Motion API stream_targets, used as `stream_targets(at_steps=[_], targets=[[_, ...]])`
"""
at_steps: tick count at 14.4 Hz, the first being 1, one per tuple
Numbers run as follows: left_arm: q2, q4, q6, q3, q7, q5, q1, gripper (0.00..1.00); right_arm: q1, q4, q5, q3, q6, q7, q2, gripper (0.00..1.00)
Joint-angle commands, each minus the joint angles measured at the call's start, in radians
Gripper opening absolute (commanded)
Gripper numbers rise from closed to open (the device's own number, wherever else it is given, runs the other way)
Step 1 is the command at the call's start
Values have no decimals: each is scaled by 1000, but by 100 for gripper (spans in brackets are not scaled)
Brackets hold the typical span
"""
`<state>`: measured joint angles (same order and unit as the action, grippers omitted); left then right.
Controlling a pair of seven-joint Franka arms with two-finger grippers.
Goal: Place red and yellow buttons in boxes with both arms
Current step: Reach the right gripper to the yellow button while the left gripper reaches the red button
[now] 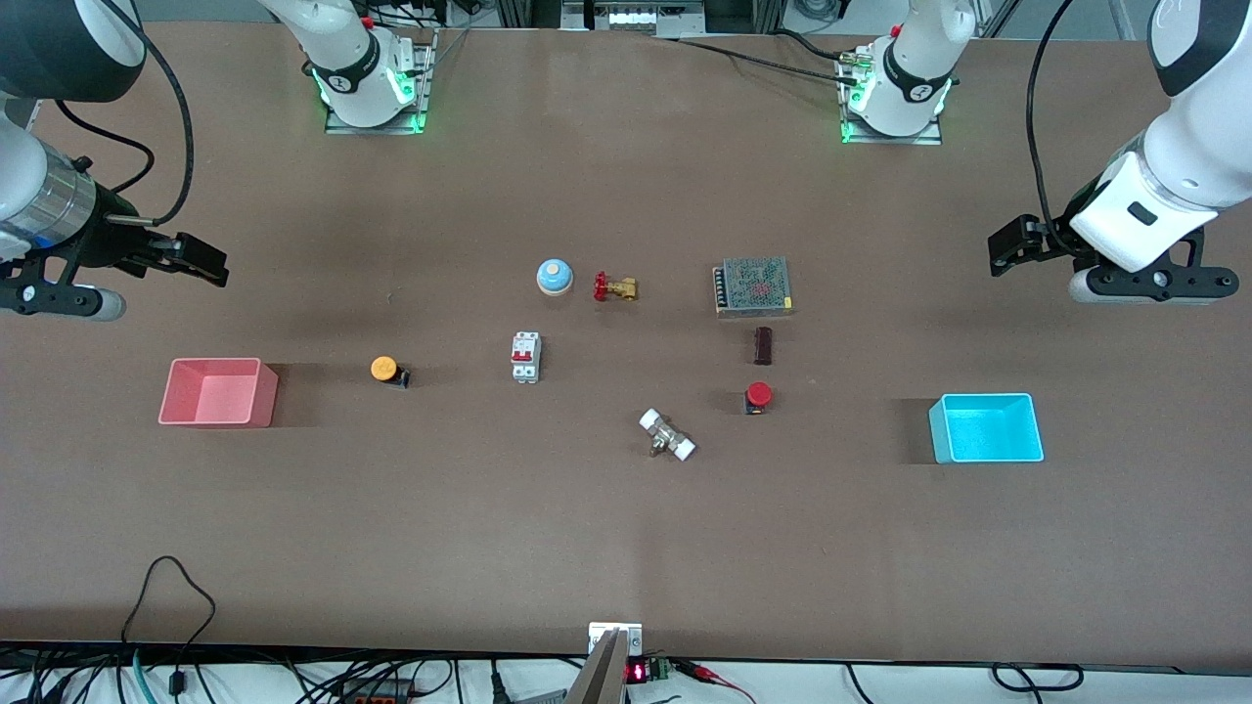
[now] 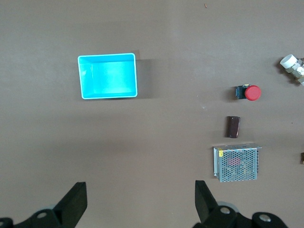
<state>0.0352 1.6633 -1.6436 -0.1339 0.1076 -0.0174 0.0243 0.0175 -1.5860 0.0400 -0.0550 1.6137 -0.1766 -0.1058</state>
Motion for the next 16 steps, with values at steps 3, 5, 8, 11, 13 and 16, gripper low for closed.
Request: stream_targets(at_steps=[3, 5, 8, 11, 13, 16], targets=[[12, -30, 22, -4, -6, 17, 8, 100, 4, 1, -17, 6, -43, 12, 6, 100], [12, -28, 21, -4, -6, 17, 8, 100, -1, -6, -19, 6, -37, 11, 5, 100], [26, -30, 22, -6, -6, 19, 6, 100, -13, -29, -20, -6, -3, 26, -25, 100], [133, -40, 30, -18, -5, 19, -14, 100, -11, -115, -22, -34, 79, 22, -25, 100], [184, -60, 21, -30, 4, 25, -36, 100, -13, -210, -22, -61, 216, 0, -31, 100], [349, -201, 9, -30, 26, 25, -118, 100, -7, -307, -22, -80, 388, -75, -75, 100]])
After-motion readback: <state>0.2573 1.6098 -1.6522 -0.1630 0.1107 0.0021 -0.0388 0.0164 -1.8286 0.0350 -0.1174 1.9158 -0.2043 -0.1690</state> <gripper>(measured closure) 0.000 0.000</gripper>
